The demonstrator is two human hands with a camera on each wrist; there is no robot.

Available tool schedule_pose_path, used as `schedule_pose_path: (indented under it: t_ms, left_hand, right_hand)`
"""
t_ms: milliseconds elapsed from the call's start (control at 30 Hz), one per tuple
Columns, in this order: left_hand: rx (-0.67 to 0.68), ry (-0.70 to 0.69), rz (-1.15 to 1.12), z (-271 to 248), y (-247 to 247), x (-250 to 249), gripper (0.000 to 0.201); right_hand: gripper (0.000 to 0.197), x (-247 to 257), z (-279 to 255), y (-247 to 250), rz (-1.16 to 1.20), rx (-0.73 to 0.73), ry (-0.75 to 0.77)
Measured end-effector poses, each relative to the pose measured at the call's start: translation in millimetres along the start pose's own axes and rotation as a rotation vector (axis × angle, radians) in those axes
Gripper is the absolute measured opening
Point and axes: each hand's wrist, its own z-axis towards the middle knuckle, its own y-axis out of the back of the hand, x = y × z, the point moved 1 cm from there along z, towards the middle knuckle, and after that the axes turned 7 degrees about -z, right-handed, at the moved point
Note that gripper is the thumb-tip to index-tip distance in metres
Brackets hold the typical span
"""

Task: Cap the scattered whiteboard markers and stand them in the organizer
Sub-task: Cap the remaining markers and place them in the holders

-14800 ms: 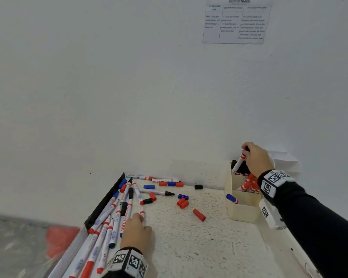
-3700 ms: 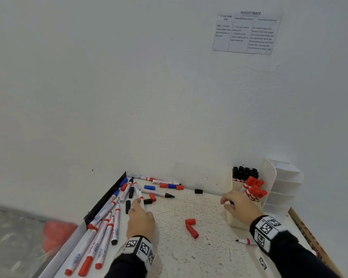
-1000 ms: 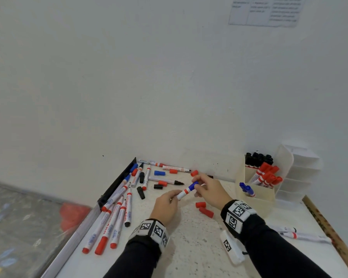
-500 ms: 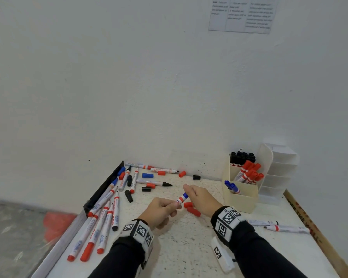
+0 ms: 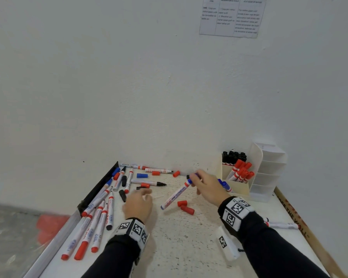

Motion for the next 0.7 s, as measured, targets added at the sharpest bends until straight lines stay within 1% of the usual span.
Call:
schedule_pose_path:
  t_ms: [33, 67, 100, 167, 233, 300, 367, 433, 533, 600, 700]
  left_hand:
    - [-0.085, 0.055, 0.189, 2.0, 3.2, 4.9, 0.032]
    - [-0.105, 0.163, 0.318, 2.2, 6.0, 7.2, 0.041]
    - [-0.085, 0.281, 0.399, 1.1, 7.2, 8.0, 0.051]
    - [-0.032, 0.456, 0.45, -1.0, 4.3, 8.8, 0.07]
    - [-0.016, 0.529, 0.468, -0.9, 0.1, 10.8, 0.076]
    - [-0.023, 0.522, 0.491, 0.1, -0.5, 12.5, 0.074]
    - [-0.035, 0.484, 0.503, 0.7, -0.2, 13.4, 0.069]
    - [-0.043, 0.462, 0.495, 0.1, 0.2, 12.9, 0.063]
    - [-0.048, 0.431, 0.465, 0.9, -0.2, 12.3, 0.05]
    - [-0.048, 0.385, 0.46, 1.7, 0.6, 12.4, 0.041]
    - [-0.049, 0.32, 0.441, 3.1, 1.8, 14.4, 0.039]
  right_hand:
    - [0.023, -0.3, 0.6, 7.2, 0.015, -0.067, -0.006]
    - [0.023, -0.2, 1.8, 14.8, 0.022, -0.129, -0.006]
    - [0.023, 0.4, 2.9, 22.4, 0.028, -0.188, -0.002]
    - [0.02, 1.9, 5.7, 38.0, 0.06, -0.314, 0.008]
    - [0.017, 1.9, 7.8, 54.3, 0.088, -0.437, 0.004]
    - [0.016, -1.4, 9.2, 71.7, 0.068, -0.526, -0.008]
    - [0.019, -8.0, 10.7, 88.6, 0.003, -0.594, -0.024]
    - [0.023, -18.1, 12.2, 102.0, -0.068, -0.623, -0.062]
    - [0.023, -36.4, 13.0, 112.5, -0.163, -0.607, -0.133]
    - [0.023, -46.9, 12.3, 114.1, -0.159, -0.586, -0.185]
    - [0.027, -54.7, 10.2, 109.0, -0.181, -0.457, -0.256]
